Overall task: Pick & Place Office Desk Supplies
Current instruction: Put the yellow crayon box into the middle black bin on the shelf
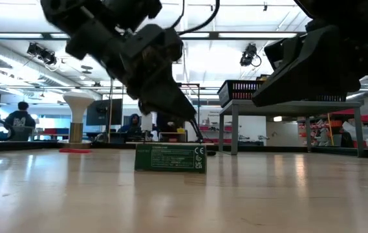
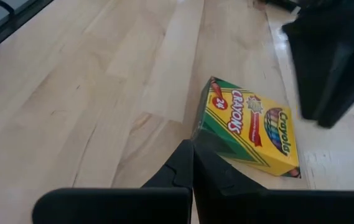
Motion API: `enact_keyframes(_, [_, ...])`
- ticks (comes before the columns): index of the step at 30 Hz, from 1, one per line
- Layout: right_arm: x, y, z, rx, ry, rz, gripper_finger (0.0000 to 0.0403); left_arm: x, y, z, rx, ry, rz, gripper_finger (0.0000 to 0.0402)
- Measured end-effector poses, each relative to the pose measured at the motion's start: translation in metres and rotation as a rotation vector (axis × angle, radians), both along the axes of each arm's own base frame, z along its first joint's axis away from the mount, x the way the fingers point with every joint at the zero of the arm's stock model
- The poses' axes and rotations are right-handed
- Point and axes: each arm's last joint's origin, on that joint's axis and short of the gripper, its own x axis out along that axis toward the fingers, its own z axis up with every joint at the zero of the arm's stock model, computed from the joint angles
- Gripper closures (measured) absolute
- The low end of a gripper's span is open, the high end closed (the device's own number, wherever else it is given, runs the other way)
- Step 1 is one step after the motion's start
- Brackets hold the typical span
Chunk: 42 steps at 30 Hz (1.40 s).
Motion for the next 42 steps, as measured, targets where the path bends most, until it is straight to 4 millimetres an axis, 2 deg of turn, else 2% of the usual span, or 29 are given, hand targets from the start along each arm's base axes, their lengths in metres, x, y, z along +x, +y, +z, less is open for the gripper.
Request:
enact_keyframes(3, [0.0,0.0,0.0,0.0,0.0,0.0,0.04,-0.004,0.006,0.009,0.041,0.063,-0.008,0.0291])
enact_keyframes(7, [0.0,0.0,0.0,0.004,-0.001,-0.002,0.04,-0.011,0.021,0.002,-0.016,0.196,-0.053,0.0256])
enact_keyframes(10, [0.0,0.0,0.0,0.004,-0.001,-0.003,0.04,-0.008,0.031,-0.007,-0.07,0.23,-0.071,0.0237])
enact_keyframes(14, [0.0,0.0,0.0,0.003,-0.001,-0.003,0.04,-0.007,0.038,-0.011,-0.056,0.237,-0.092,0.0222])
enact_keyframes(20, [0.0,0.0,0.0,0.003,0.0,-0.003,0.04,-0.007,0.037,-0.014,-0.067,0.243,-0.153,0.022])
enact_keyframes(24, [0.0,0.0,0.0,0.003,-0.001,-0.003,0.04,-0.005,0.035,-0.019,-0.084,0.252,-0.178,0.0232])
enact_keyframes(27, [0.0,0.0,0.0,0.003,-0.001,-0.003,0.04,-0.004,0.035,-0.022,-0.079,0.254,-0.194,0.0255])
enact_keyframes(36, [0.0,-0.001,0.0,0.003,0.001,-0.002,0.04,-0.007,0.036,-0.017,-0.014,0.245,-0.225,0.0389])
enact_keyframes(42, [-0.006,-0.003,0.006,-0.008,0.06,0.031,0.04,-0.013,0.035,-0.003,0.062,0.243,-0.208,0.0395])
